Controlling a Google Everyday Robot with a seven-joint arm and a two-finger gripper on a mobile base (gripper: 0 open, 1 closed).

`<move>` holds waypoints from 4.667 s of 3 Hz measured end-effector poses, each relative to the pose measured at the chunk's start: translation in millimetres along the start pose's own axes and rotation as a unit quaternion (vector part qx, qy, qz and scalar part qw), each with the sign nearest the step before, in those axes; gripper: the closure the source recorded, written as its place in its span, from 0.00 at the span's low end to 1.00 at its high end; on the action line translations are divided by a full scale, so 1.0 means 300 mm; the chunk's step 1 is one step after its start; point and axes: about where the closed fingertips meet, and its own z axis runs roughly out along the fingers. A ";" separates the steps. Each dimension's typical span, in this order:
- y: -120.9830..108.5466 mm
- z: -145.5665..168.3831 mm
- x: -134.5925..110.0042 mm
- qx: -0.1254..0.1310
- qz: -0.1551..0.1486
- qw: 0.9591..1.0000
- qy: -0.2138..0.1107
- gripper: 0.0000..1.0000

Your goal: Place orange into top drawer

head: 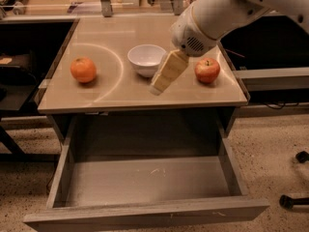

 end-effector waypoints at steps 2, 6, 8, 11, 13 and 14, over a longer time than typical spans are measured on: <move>0.070 0.288 -0.302 -0.077 -0.069 0.989 -0.110 0.00; -0.095 0.578 -0.445 -0.060 -0.055 0.991 -0.106 0.00; -0.071 0.663 -0.479 -0.068 -0.087 0.987 -0.118 0.00; -0.166 0.788 -0.470 -0.073 -0.096 0.988 -0.100 0.00; -0.158 0.807 -0.458 -0.083 -0.088 0.987 -0.103 0.19; -0.158 0.808 -0.458 -0.083 -0.088 0.987 -0.103 0.42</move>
Offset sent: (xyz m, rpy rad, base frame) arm 0.0158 0.1997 -0.0226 0.2711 -0.0003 0.4221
